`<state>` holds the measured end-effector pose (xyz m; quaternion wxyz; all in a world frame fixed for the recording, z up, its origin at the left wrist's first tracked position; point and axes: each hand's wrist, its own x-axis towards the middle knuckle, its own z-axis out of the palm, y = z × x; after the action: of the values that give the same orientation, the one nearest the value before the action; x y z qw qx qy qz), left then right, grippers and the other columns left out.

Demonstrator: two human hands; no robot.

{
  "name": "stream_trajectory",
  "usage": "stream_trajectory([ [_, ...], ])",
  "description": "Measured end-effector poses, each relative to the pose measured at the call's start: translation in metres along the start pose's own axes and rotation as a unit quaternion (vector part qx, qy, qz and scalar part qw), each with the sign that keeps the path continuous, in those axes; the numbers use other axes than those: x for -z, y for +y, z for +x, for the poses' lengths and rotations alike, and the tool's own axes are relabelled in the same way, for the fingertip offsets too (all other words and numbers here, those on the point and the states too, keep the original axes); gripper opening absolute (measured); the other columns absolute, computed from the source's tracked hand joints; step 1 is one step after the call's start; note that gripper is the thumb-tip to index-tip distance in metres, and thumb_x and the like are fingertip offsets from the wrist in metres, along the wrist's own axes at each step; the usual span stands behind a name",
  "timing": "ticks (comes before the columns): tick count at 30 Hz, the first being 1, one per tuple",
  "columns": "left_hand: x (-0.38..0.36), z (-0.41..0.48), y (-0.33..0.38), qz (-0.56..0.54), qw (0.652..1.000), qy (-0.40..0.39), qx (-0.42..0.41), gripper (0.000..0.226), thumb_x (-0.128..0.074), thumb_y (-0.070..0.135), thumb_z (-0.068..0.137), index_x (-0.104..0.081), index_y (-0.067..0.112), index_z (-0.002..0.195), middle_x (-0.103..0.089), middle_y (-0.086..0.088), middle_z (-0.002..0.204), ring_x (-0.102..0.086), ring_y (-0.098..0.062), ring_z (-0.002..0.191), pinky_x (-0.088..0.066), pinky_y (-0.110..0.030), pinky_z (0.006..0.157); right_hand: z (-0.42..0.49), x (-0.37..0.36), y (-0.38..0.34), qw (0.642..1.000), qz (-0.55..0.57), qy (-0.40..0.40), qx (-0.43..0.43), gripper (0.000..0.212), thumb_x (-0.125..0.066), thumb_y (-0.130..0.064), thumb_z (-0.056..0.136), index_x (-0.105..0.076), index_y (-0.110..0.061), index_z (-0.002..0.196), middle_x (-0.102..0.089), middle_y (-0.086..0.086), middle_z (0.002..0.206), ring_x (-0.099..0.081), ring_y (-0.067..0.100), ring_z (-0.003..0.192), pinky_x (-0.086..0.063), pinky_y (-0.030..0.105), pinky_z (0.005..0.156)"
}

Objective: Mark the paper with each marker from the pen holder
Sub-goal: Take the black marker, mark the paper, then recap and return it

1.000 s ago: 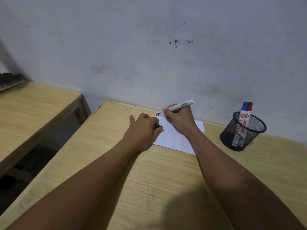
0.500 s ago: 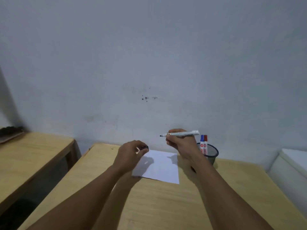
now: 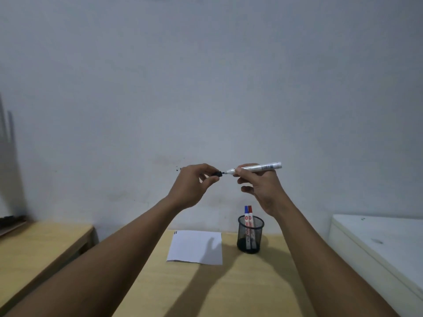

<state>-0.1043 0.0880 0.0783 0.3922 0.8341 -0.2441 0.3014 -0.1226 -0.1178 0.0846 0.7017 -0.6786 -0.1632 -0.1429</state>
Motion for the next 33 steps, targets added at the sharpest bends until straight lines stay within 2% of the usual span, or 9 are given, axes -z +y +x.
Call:
stream_trajectory([
  [4, 0.006, -0.001, 0.025, 0.002, 1.0, -0.003, -0.026, 0.013, -0.071, 0.023, 0.089, -0.076, 0.022, 0.101, -0.075, 0.008, 0.093, -0.067, -0.006, 0.08, -0.054, -0.025, 0.073, -0.01, 0.006, -0.015, 1.0, -0.014, 0.006, 0.009, 0.007, -0.076, -0.018, 0.09, -0.076, -0.013, 0.095, -0.077, 0.01, 0.095, -0.067, 0.018, 0.083, -0.055, 0.037, 0.075],
  [8, 0.011, -0.004, 0.038, 0.012, 0.998, -0.035, -0.046, 0.009, -0.074, 0.02, 0.087, -0.076, 0.024, 0.094, -0.076, 0.01, 0.089, -0.067, -0.006, 0.078, -0.055, -0.03, 0.073, -0.016, 0.009, -0.023, 0.999, -0.044, -0.006, 0.016, 0.006, -0.075, -0.019, 0.091, -0.076, -0.014, 0.095, -0.078, 0.003, 0.09, -0.068, 0.014, 0.081, -0.056, 0.035, 0.075],
  [13, 0.015, -0.001, 0.049, 0.017, 0.998, -0.033, -0.045, 0.013, -0.077, 0.016, 0.083, -0.077, 0.019, 0.096, -0.075, 0.008, 0.083, -0.067, -0.005, 0.077, -0.051, -0.02, 0.072, -0.016, 0.005, -0.024, 0.999, -0.036, -0.015, 0.018, 0.019, -0.073, -0.024, 0.093, -0.077, -0.01, 0.105, -0.077, 0.002, 0.093, -0.066, 0.011, 0.08, -0.055, 0.033, 0.074],
  [17, 0.013, -0.002, 0.052, 0.066, 0.996, -0.001, -0.056, 0.014, -0.081, 0.015, 0.08, -0.077, 0.015, 0.093, -0.064, 0.009, 0.078, -0.056, -0.005, 0.075, -0.041, -0.015, 0.067, -0.016, -0.004, -0.016, 0.999, -0.04, 0.013, -0.004, 0.026, -0.07, -0.033, 0.094, -0.078, -0.009, 0.102, -0.076, -0.002, 0.088, -0.064, 0.013, 0.083, -0.053, 0.035, 0.076],
  [21, 0.002, -0.005, 0.056, 0.154, 0.979, 0.039, -0.126, 0.008, -0.08, 0.015, 0.079, -0.076, 0.015, 0.086, -0.069, 0.002, 0.078, -0.057, -0.017, 0.077, -0.043, -0.035, 0.075, -0.018, -0.012, -0.007, 0.997, -0.029, 0.066, -0.026, 0.034, -0.07, -0.041, 0.093, -0.078, -0.008, 0.092, -0.07, 0.0, 0.078, -0.061, 0.013, 0.075, -0.048, 0.033, 0.07],
  [23, -0.006, -0.004, 0.055, 0.224, 0.957, 0.049, -0.177, 0.006, -0.08, 0.014, 0.078, -0.075, 0.015, 0.081, -0.068, 0.0, 0.073, -0.058, -0.023, 0.075, -0.041, -0.038, 0.074, -0.02, -0.016, -0.001, 0.995, 0.007, 0.086, -0.056, 0.035, -0.071, -0.043, 0.092, -0.075, -0.008, 0.086, -0.065, 0.0, 0.069, -0.058, 0.013, 0.069, -0.044, 0.033, 0.066],
  [25, -0.013, -0.001, 0.05, 0.245, 0.948, 0.053, -0.197, 0.006, -0.08, 0.014, 0.077, -0.074, 0.015, 0.08, -0.067, -0.001, 0.072, -0.059, -0.026, 0.075, -0.038, -0.036, 0.072, -0.022, -0.021, 0.004, 0.987, 0.078, 0.103, -0.094, 0.032, -0.073, -0.041, 0.091, -0.071, -0.011, 0.079, -0.061, -0.002, 0.063, -0.057, 0.015, 0.068, -0.043, 0.035, 0.066],
  [30, -0.019, 0.002, 0.043, 0.157, 0.978, -0.01, -0.133, 0.013, -0.077, 0.024, 0.083, -0.078, 0.021, 0.095, -0.071, 0.002, 0.086, -0.058, -0.017, 0.081, -0.042, -0.033, 0.072, -0.018, -0.011, 0.015, 0.976, 0.023, 0.149, -0.155, 0.041, -0.073, -0.054, 0.087, -0.07, -0.014, 0.08, -0.059, 0.001, 0.066, -0.055, 0.019, 0.071, -0.045, 0.038, 0.072],
  [33, -0.026, 0.004, 0.04, 0.042, 0.996, -0.042, -0.059, 0.015, -0.081, 0.022, 0.08, -0.079, 0.018, 0.094, -0.072, 0.002, 0.084, -0.061, -0.009, 0.075, -0.047, -0.023, 0.068, -0.017, -0.001, 0.019, 0.967, 0.063, 0.15, -0.194, 0.041, -0.078, -0.055, 0.082, -0.07, -0.015, 0.083, -0.057, 0.001, 0.074, -0.054, 0.018, 0.075, -0.044, 0.038, 0.074],
])
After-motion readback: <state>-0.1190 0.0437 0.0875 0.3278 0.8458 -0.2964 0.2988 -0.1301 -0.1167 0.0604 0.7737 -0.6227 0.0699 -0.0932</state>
